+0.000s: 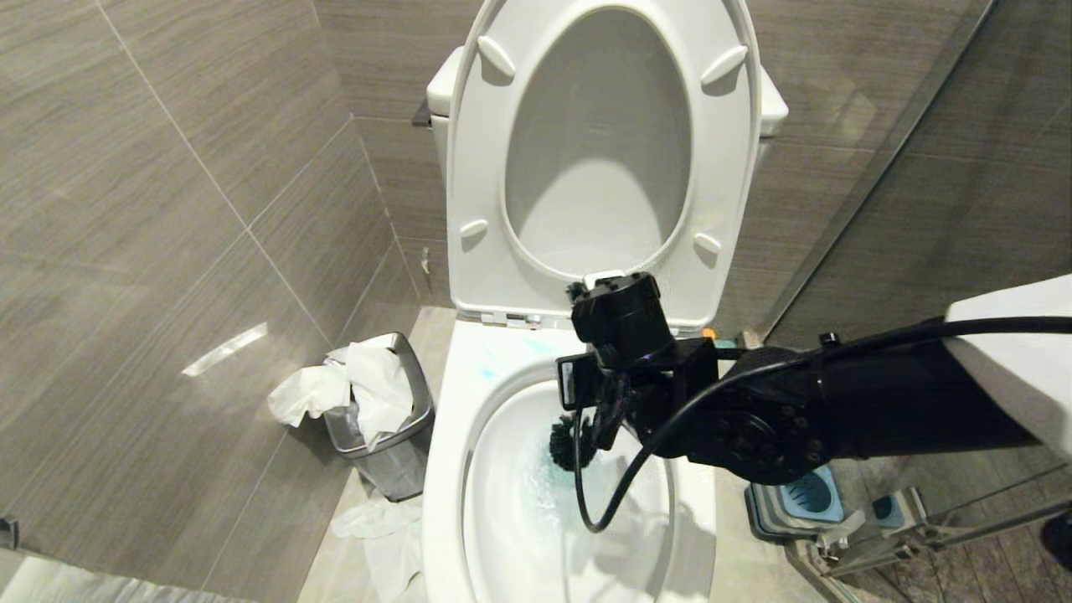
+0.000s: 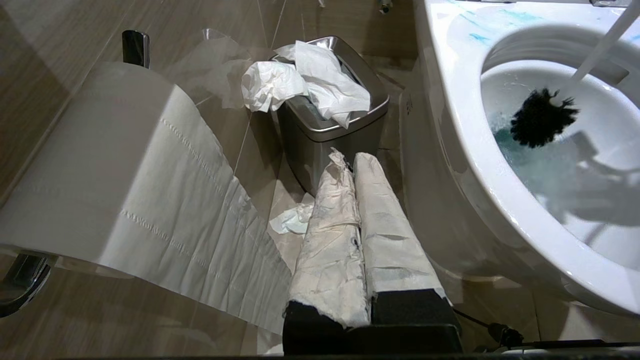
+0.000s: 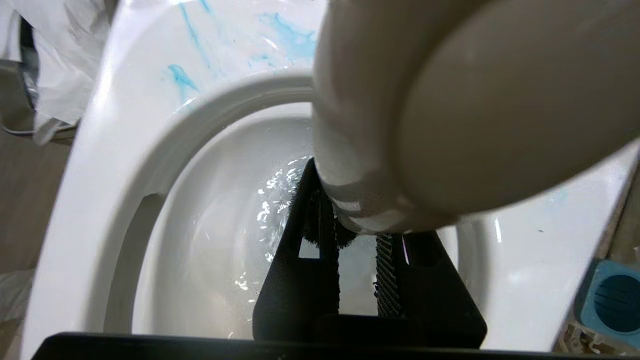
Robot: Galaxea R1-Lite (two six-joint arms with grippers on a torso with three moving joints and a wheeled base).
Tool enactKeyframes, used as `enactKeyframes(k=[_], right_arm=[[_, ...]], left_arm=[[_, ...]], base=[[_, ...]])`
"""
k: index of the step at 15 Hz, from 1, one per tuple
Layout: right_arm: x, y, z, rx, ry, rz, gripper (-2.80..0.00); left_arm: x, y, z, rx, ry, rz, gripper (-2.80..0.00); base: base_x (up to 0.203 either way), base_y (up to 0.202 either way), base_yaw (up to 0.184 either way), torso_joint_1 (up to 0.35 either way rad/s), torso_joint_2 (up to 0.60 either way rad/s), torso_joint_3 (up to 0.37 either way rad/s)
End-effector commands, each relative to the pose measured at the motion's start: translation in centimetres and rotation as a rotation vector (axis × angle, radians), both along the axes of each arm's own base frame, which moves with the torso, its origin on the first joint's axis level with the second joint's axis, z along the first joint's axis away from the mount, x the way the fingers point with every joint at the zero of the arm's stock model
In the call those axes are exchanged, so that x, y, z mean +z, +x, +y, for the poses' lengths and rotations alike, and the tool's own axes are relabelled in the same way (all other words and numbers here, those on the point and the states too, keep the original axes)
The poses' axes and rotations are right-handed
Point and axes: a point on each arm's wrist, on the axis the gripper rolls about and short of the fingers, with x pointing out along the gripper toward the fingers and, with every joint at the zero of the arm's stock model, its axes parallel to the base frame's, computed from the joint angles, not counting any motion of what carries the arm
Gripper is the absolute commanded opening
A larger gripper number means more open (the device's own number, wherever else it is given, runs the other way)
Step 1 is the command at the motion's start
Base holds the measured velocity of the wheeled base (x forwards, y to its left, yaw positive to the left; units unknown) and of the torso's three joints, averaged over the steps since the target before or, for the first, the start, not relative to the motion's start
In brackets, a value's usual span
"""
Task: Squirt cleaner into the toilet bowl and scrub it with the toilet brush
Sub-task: Scrub the toilet bowl
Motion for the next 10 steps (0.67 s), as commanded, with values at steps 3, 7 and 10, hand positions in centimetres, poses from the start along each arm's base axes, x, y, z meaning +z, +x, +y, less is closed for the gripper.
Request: enactKeyframes(k=[3,7,10], right_arm=[[-5.2,2.7,1.9,-0.019,-0.058,0.059,-2.8],[-6.8,3.3,2.5,-0.02,-0.08,0.071,-2.8],[-5.1,3.0,2.2,-0.029,-0.063,0.045,-2.8]], left_arm=[[0.0,0.0,0.0,0.0,-0.001,0.002,-2.8],[0.0,0.0,0.0,0.0,0.0,0.002,-2.8],[0.0,0.0,0.0,0.0,0.001,0.002,-2.8]], base=[[0.0,0.0,0.0,0.0,0.0,0.0],[0.0,0.0,0.0,0.0,0.0,0.0],[0.0,0.0,0.0,0.0,0.0,0.0]])
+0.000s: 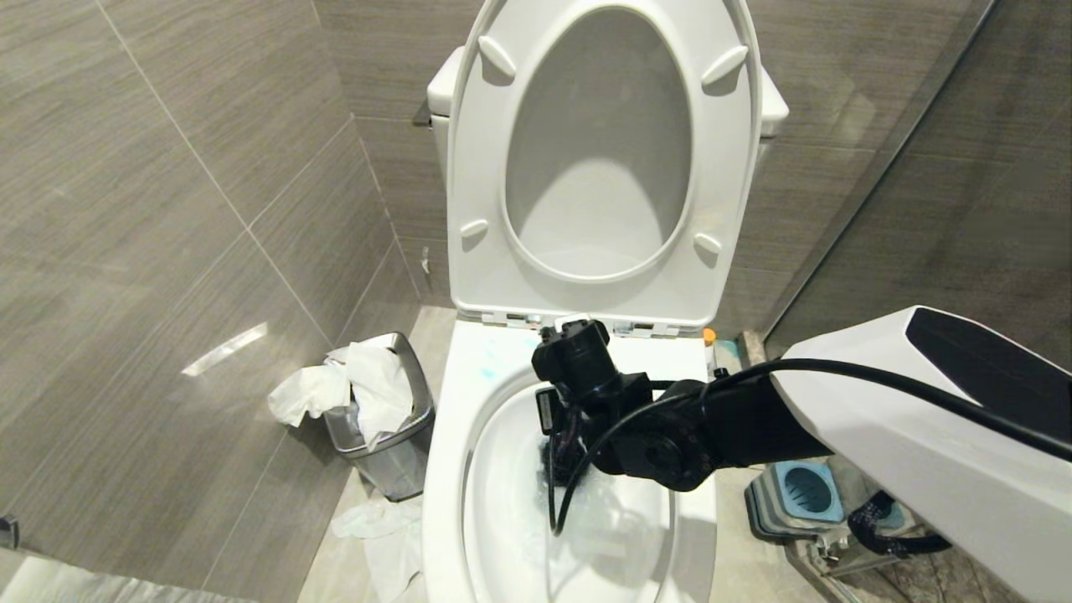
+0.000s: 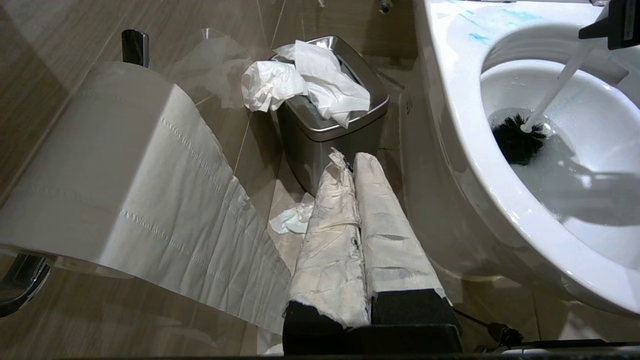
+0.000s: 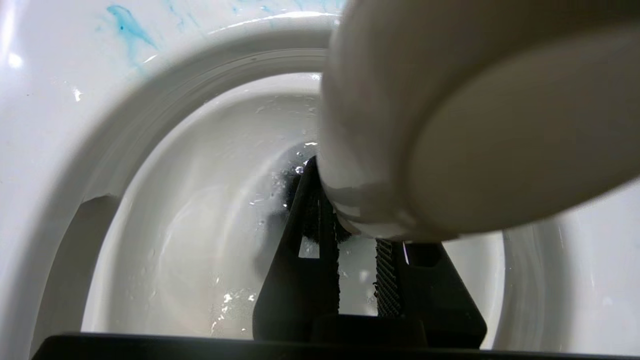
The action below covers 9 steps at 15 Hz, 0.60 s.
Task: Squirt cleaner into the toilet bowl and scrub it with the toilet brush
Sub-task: Scrub the toilet bowl
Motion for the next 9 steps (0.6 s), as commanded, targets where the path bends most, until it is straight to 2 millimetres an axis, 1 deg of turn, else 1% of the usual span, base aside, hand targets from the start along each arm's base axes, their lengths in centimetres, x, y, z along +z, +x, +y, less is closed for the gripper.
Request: enactKeyframes(k=[1,4,6,9], right_arm=[[2.1,-0.6,-0.5,-0.005,0.024,-0.031,-2.8],[7.7,-2.9,-2.0,0.012,0.081,-0.097,-2.8],[11.6,-5.4,-3.4,0.035,0.086,-0.116,-2.8],[16.0,-8.9,-5.4,0.081,0.071,-0.137,-2.8]], left_arm=[[0.0,0.0,0.0,0.0,0.0,0.002,-2.8],[0.0,0.0,0.0,0.0,0.0,0.002,-2.8],[0.0,0.0,0.0,0.0,-0.001,0.002,-2.8],[0.0,0.0,0.0,0.0,0.0,0.002,-2.8]], base=[[0.0,0.0,0.0,0.0,0.0,0.0],[0.0,0.0,0.0,0.0,0.0,0.0],[0.0,0.0,0.0,0.0,0.0,0.0],[0.0,0.0,0.0,0.0,0.0,0.0]])
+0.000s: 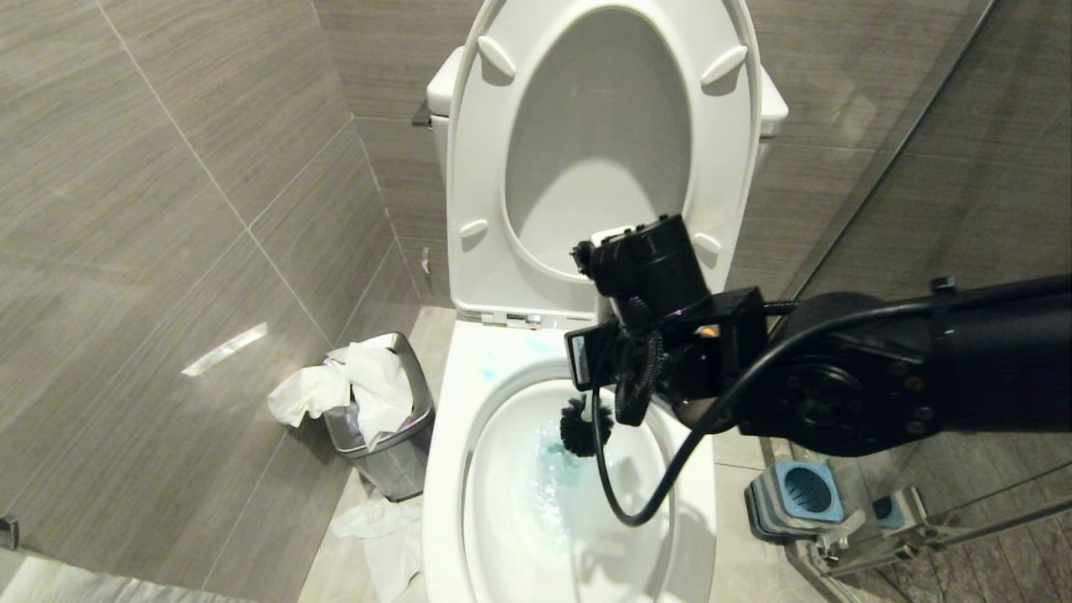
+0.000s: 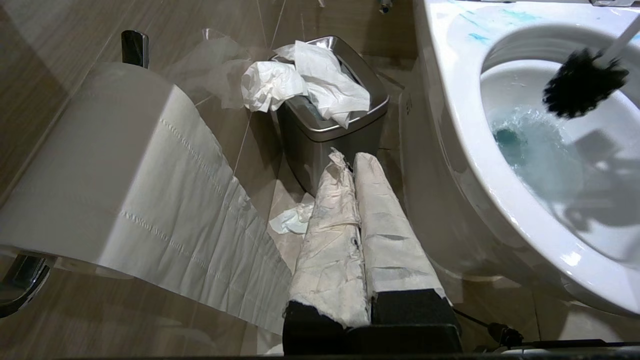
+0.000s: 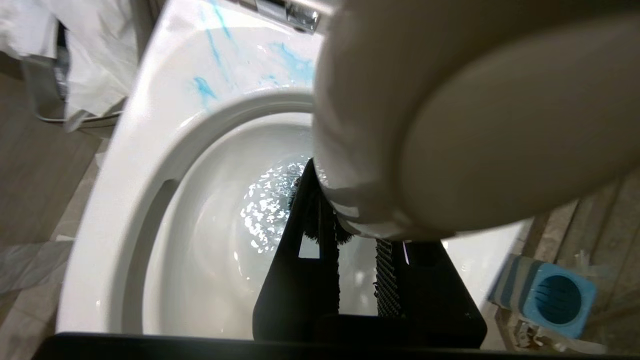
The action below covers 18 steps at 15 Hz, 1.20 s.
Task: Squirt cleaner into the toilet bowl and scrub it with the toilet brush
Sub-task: Scrub the toilet bowl
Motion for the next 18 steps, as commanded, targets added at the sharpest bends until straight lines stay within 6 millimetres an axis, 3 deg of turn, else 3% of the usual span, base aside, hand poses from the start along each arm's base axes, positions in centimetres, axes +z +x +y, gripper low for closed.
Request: enactKeyframes(k=[1,10,18], right_arm=[[5.4,-3.3,-2.5,0.024,0.05,-0.06,-2.8],[13.1,-4.7,-3.6,0.098,0.124,-0.089,-2.8],[12.9,-5.0,-3.4,0.116,0.075,-0.02,-2.8]], left_arm=[[0.0,0.0,0.0,0.0,-0.001,0.002,-2.8],[0.0,0.0,0.0,0.0,-0.001,0.002,-2.8],[0.0,0.0,0.0,0.0,0.0,0.002,-2.8]], base=[[0.0,0.0,0.0,0.0,0.0,0.0],[0.0,0.0,0.0,0.0,0.0,0.0],[0.0,0.0,0.0,0.0,0.0,0.0]])
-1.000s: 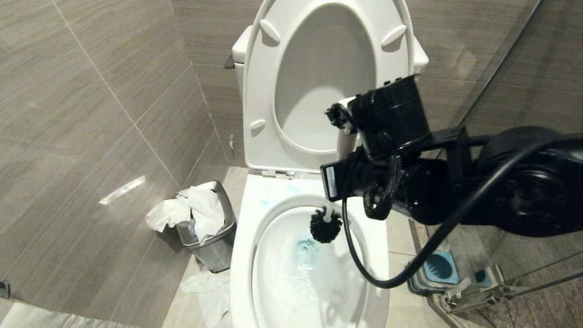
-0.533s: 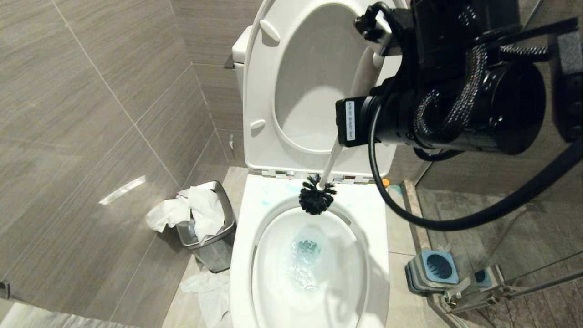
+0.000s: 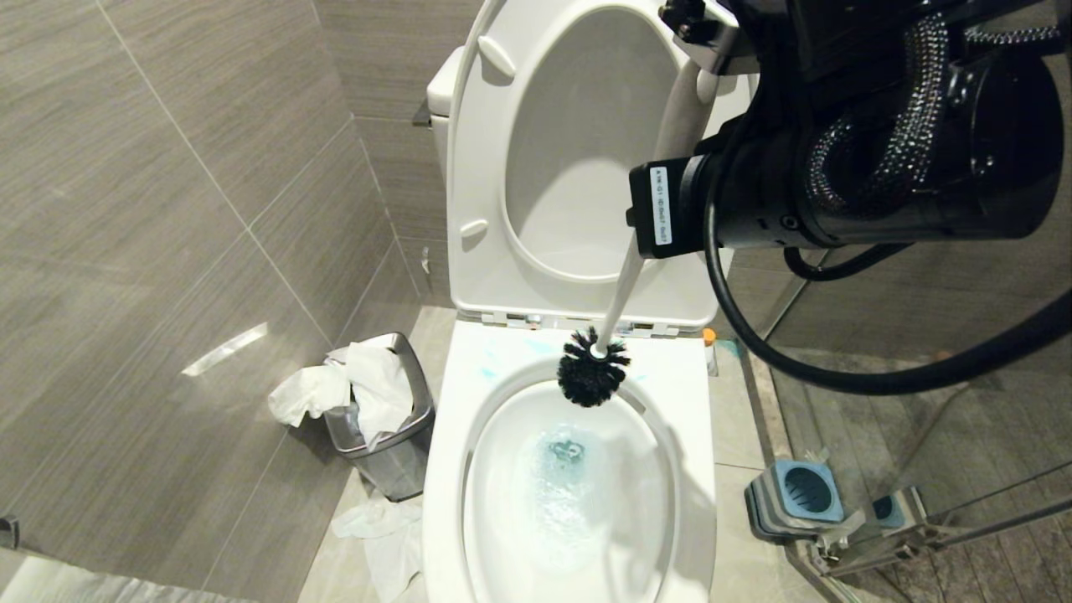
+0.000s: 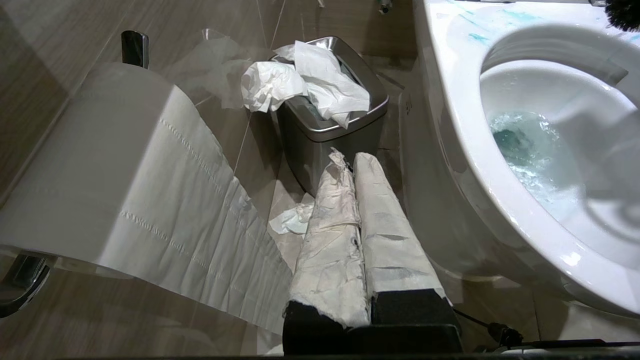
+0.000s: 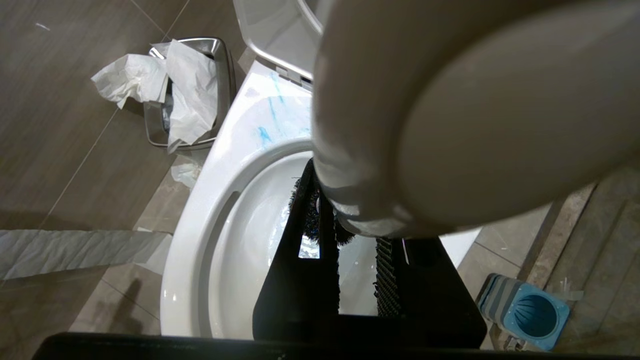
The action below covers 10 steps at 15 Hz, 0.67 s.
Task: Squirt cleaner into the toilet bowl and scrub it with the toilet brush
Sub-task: Scrub the toilet bowl
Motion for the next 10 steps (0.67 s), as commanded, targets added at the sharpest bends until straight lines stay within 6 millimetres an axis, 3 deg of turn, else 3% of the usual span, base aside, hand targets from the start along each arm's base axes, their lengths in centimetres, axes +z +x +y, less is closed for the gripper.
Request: enactKeyframes(k=[1,10], right_arm=[[-0.5,0.42,0.71,0.001,-0.011,0.009,-2.8],[-0.76,0.54,1.12,0.005,-0.017,0.013,-2.8]], left_arm=[[-0.04,0.02,0.0,0.0,0.0,0.002,-2.8],[-0.04,0.02,0.0,0.0,0.0,0.002,-2.8]], base=[[0.0,0.0,0.0,0.0,0.0,0.0],[0.0,0.0,0.0,0.0,0.0,0.0]])
